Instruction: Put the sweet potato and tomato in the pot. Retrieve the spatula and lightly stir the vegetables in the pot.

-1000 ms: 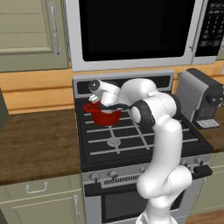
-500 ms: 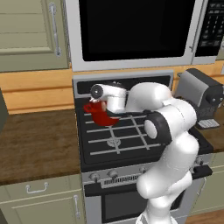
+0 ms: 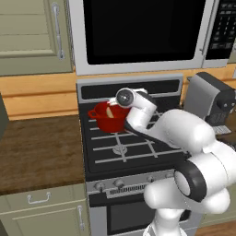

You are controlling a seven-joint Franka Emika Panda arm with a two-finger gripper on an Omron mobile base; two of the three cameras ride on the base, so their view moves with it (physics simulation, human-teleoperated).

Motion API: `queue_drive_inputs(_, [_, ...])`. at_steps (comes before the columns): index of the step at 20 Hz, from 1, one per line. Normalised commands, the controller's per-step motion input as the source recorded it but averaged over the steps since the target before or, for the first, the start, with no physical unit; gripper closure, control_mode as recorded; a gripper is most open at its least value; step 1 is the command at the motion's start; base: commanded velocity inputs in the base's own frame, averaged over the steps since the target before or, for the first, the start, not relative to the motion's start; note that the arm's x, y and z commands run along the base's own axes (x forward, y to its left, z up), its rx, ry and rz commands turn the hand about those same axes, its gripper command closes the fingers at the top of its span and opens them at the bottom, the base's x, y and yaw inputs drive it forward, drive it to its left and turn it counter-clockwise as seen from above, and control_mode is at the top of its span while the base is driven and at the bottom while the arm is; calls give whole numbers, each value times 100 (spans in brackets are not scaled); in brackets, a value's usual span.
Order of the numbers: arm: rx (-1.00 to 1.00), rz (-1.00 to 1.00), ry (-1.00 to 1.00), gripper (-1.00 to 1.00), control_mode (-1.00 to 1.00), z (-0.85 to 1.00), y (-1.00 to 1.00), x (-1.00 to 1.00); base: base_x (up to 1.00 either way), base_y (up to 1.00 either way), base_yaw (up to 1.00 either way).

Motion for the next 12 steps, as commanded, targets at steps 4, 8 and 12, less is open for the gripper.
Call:
queue_drive_inputs(4, [29, -6, 19, -100, -100, 82, -97, -75, 0, 0, 0])
queue_drive_inputs(8, [31, -11, 27, -100, -100, 50, -100, -76, 0, 0, 0])
queue_drive_inputs(12, [26, -7, 22, -100, -100, 15, -100, -79, 0, 0, 0])
